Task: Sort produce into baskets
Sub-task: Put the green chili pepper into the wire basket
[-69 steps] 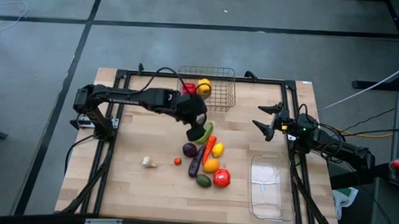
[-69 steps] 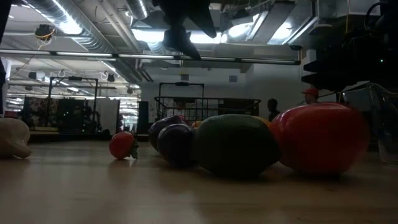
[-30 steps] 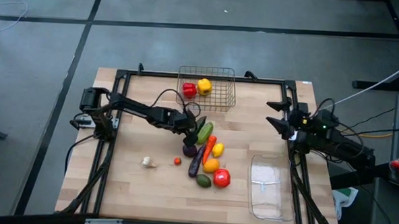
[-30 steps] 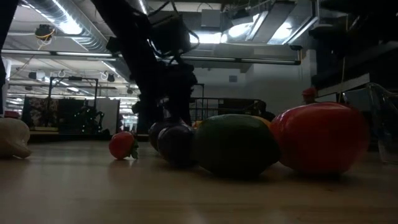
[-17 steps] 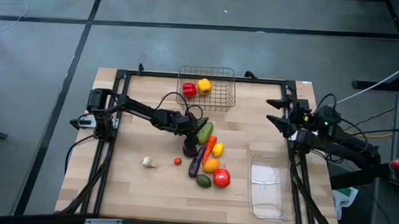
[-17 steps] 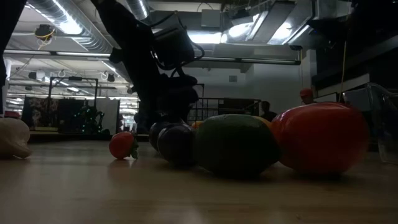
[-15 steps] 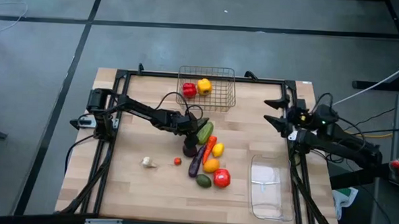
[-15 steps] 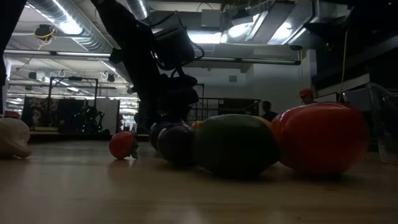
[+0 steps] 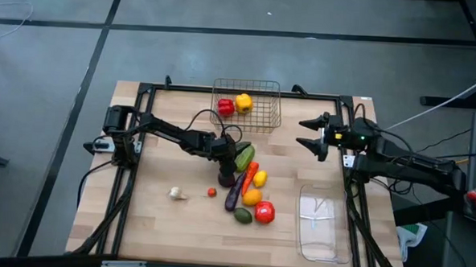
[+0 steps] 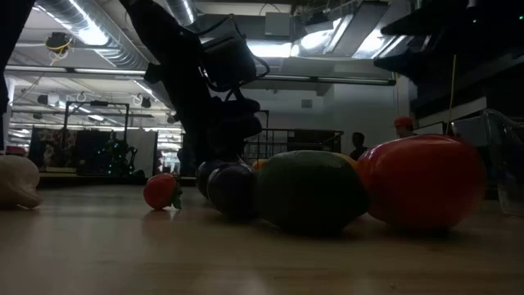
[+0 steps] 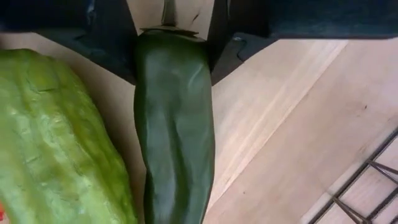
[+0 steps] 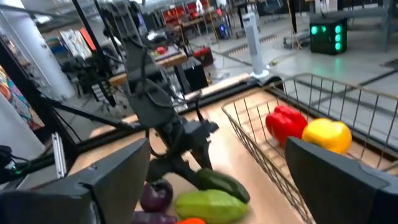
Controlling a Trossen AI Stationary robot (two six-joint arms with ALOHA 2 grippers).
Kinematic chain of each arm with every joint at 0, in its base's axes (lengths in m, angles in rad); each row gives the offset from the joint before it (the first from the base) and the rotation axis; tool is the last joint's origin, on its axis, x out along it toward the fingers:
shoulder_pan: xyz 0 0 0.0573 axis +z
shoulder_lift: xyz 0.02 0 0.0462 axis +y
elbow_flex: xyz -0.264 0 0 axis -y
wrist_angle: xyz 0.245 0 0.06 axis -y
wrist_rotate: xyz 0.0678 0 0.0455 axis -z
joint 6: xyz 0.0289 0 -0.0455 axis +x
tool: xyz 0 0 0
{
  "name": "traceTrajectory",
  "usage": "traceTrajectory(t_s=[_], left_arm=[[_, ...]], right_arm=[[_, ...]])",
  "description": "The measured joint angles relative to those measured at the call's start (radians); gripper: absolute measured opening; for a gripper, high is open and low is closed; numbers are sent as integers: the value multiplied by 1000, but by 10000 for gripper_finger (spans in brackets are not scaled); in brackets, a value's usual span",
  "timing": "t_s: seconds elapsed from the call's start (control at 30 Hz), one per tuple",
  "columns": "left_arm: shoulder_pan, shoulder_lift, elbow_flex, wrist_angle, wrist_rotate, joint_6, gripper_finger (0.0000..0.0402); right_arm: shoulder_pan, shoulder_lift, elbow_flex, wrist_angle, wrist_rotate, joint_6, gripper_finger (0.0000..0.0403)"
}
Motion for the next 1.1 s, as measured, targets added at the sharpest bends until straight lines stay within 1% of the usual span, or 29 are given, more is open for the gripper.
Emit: traceTrajectory(t_s=[0.13,0.27,0.5,0.77,0.93,1.1], left_arm=[[0,-17,2,-7,0,0,146],[1,-53,13,-16,0,0,157],[3,-144,28,-28,0,43,156],[68,-273,28,-20,0,43,158],[147,-330,28,57,-1,53,161],[227,-344,29,226,-1,74,161]], right_arm=[[0,58,0,0,0,0,369],[0,100,0,4,0,0,369],[0,158,0,8,0,0,369],[0,218,0,100,-18,0,369],[0,257,0,139,-18,0,369],[0,299,0,159,-18,0,369]])
